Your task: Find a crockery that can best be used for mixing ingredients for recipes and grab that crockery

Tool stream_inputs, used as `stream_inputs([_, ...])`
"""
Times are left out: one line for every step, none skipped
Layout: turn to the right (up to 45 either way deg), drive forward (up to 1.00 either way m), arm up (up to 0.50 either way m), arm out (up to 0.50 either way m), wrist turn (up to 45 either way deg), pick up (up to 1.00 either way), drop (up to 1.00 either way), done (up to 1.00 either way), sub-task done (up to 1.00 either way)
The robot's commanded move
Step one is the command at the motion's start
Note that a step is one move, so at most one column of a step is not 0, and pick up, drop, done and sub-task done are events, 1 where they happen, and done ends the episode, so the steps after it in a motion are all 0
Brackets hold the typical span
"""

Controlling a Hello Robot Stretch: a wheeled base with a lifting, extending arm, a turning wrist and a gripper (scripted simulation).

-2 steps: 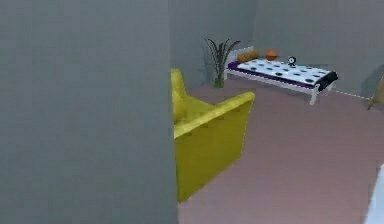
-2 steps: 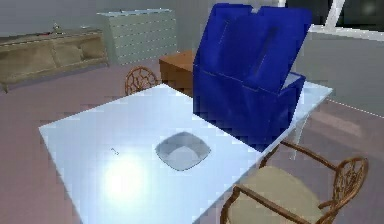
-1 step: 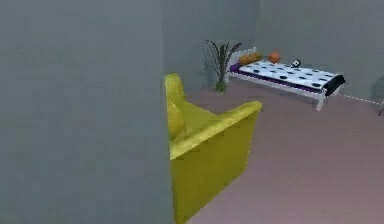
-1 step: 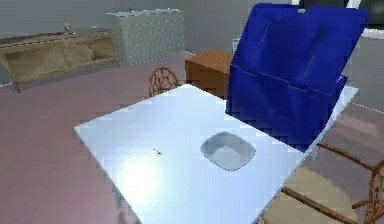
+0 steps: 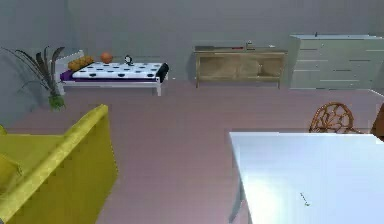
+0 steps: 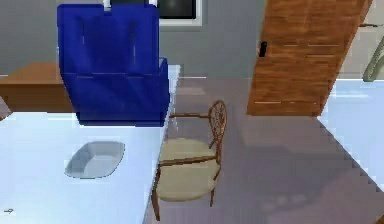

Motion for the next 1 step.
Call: stream_inputs([0.0,1.00,0.00,0.00,0.0,0.00,0.00,0.00,0.00])
